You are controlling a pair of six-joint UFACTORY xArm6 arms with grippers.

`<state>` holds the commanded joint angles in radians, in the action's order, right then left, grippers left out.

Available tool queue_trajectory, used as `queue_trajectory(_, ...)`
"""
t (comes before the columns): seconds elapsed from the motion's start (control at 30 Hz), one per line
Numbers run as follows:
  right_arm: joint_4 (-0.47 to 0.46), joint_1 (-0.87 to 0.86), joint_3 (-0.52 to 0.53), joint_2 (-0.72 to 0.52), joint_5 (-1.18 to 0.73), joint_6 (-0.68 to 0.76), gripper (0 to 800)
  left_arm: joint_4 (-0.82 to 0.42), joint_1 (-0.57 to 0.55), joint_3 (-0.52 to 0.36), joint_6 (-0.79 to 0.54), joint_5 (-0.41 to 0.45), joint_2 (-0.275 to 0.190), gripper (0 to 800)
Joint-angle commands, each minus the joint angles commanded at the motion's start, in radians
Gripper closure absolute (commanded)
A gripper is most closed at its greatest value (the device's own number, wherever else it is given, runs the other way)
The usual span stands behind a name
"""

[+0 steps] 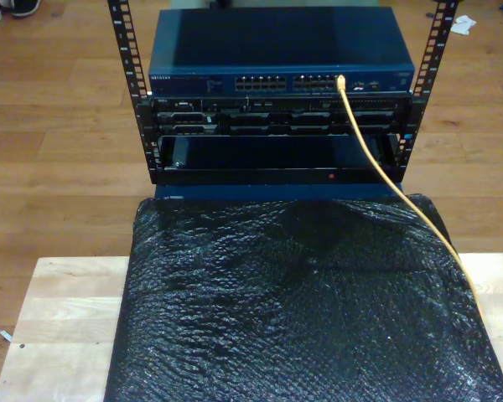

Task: Grab the cable and plug it in

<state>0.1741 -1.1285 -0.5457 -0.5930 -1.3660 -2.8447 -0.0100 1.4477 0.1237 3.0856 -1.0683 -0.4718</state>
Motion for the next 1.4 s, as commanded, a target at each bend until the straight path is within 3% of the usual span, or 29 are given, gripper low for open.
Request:
queue_trajectory(0.2,-0.006,-0.163,0.08,-0.038,0.0,-0.17,2,0.0,0.0,0.0,0.002,0.0,0.0,0)
queue_trajectory(0.33,-0.083,-0.224,0.14,-0.064,0.005,-0.235,2,0.0,0.0,0.0,0.0,0.0,0.0,0)
queue_trajectory(0.9,-0.112,-0.311,0.379,-0.107,0.201,-0.308,2,0.0,0.0,0.0,0.0,0.0,0.0,0)
queue_trajectory(1.4,-0.112,-0.313,0.508,-0.071,0.423,-0.334,2,0.0,0.0,0.0,0.0,-0.002,0.0,0)
